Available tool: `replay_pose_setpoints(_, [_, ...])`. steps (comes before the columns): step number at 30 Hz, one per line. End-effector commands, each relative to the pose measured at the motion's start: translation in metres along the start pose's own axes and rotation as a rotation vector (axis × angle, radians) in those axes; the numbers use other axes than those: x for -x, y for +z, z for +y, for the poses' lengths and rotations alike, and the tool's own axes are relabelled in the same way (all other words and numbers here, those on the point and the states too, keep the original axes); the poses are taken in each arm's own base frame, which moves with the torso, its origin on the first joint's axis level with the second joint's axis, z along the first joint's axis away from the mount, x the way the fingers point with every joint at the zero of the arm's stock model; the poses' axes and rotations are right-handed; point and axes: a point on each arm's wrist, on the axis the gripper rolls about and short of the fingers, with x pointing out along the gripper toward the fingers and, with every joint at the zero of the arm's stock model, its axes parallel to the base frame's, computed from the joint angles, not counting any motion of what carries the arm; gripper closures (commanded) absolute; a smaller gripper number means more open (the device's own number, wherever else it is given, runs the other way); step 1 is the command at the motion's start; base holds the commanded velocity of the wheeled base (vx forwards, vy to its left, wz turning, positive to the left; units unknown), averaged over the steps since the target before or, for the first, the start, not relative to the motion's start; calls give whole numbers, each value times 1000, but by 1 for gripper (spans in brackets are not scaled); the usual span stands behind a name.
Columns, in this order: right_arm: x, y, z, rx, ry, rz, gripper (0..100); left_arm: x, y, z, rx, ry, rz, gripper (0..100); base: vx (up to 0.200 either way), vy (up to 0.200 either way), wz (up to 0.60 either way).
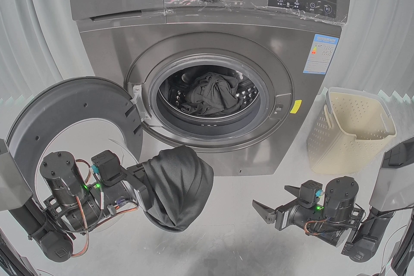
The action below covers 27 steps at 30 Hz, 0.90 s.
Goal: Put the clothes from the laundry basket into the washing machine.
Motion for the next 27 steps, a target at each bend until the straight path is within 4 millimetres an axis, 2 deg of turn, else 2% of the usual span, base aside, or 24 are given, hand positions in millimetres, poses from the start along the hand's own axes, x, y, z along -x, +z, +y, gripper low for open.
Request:
replay_pose_setpoints(1, [0,0,0,1,1,1,0,-2,-4,0,4,0,17,100,0,0,0])
replay_pose_setpoints(12, [0,-1,1,2,3,3,0,-2,-6,0,7,1,26,100,0,0,0])
replay_pose_setpoints(18, [0,-1,1,2,3,3,0,-4,-9,1,7,1,35,100,200,0,0])
replay_pose_setpoints(27, [1,-2,3,-1,11,6,0,-3,-10,-1,8,-5,40,100,0,0,0])
